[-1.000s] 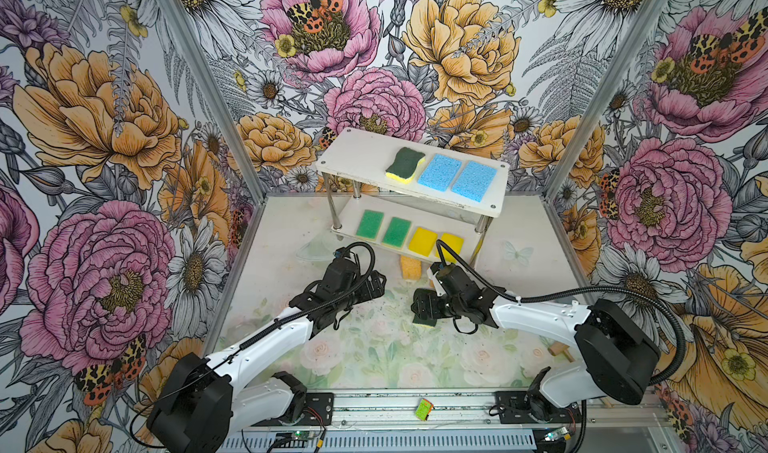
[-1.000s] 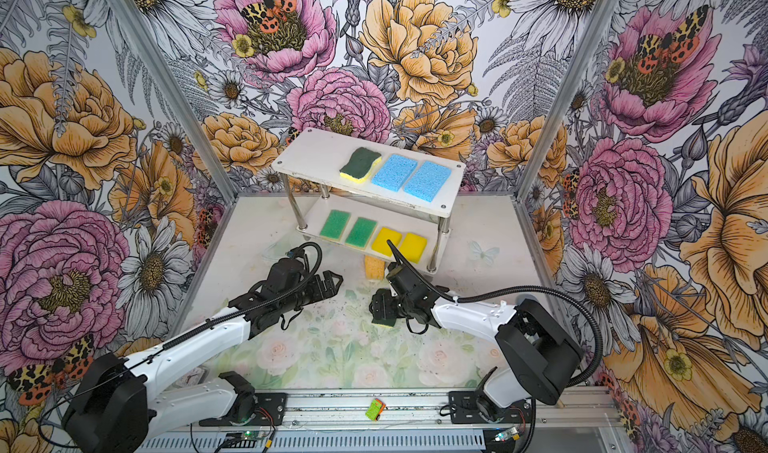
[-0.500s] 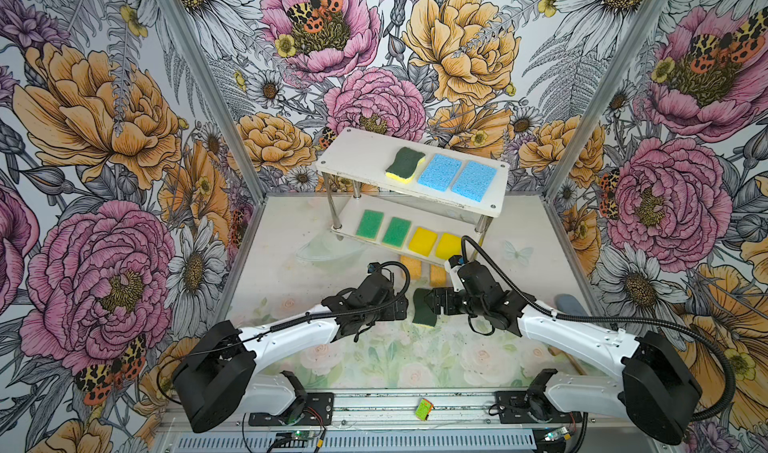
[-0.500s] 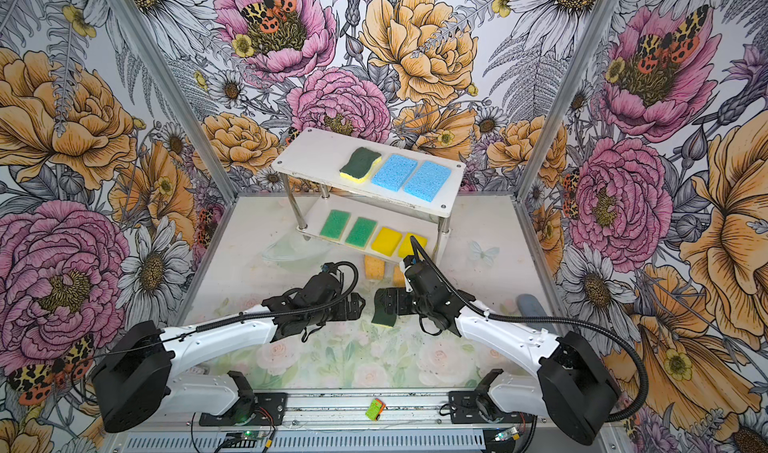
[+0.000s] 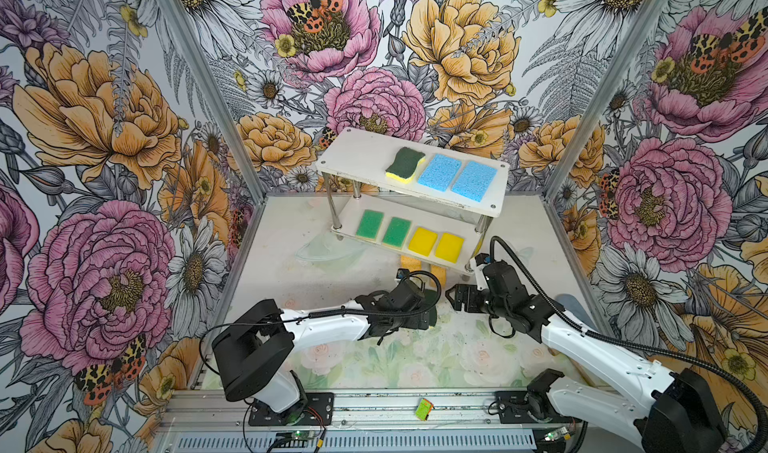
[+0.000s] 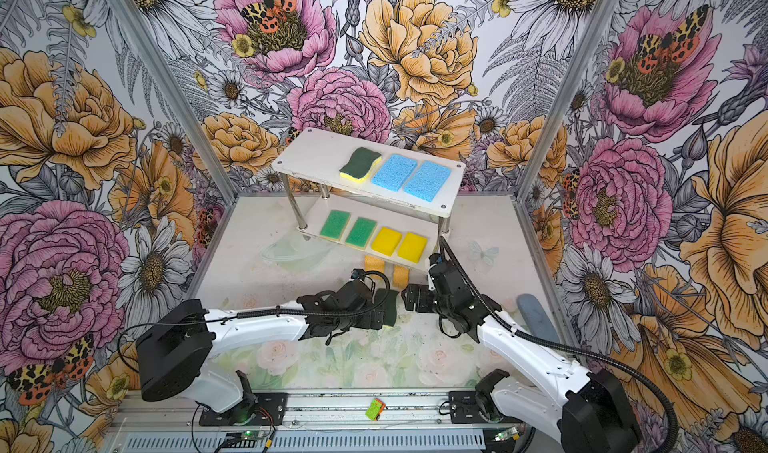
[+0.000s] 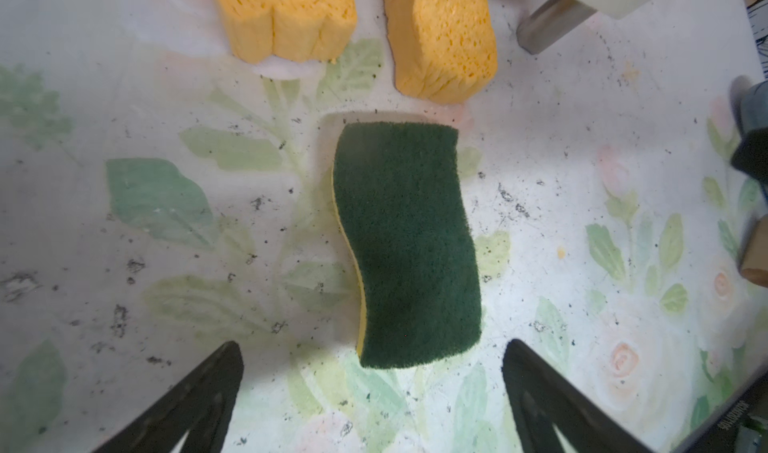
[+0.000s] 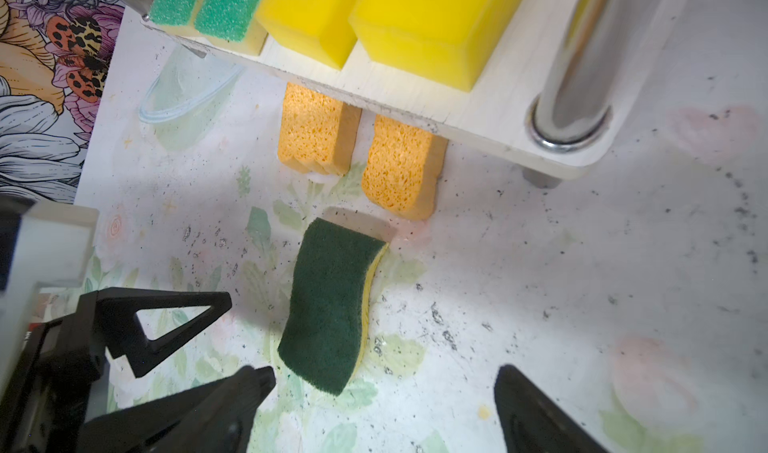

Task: Place and organize the cleaning sponges onto the shelf
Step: 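Lower the open left gripper and close it on the green scrub sponge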

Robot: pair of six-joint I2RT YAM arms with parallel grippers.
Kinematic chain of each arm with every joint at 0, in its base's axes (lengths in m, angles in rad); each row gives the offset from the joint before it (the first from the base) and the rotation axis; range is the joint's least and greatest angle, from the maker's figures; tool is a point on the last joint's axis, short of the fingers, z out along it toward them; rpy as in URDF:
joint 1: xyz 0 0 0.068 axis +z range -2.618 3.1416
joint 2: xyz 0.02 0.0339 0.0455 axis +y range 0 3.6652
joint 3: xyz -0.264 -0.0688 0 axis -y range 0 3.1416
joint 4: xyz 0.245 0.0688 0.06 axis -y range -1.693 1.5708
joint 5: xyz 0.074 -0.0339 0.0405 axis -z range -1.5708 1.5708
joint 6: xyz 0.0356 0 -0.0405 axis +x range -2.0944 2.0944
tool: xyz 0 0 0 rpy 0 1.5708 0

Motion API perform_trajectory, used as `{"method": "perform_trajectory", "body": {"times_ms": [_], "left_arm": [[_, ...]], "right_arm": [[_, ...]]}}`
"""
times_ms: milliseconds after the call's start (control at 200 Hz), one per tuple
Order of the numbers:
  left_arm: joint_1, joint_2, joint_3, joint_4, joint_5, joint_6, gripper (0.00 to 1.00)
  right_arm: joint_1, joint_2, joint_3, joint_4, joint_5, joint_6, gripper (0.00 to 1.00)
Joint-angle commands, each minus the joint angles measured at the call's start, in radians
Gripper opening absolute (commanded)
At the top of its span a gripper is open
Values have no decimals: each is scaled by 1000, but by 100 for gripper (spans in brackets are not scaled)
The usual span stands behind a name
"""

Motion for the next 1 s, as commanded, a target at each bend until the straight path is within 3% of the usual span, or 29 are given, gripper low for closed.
{"method": "perform_trajectory", "body": {"times_ms": [0, 415, 610, 996], "left_arm": [[-8, 24, 39, -12, -28, 12, 99], [-51, 114, 117, -30, -26, 28, 99], [-65, 200, 207, -123, -74, 49, 99], [-66, 260, 226, -131, -100, 51, 99]], "right_arm": [[-16, -26, -10, -24, 19, -22, 91], [-38, -55, -37, -32, 15, -25, 91], [-49, -80, -57, -33, 13, -22, 91], [-59, -104, -76, -33, 11, -18, 91]]}}
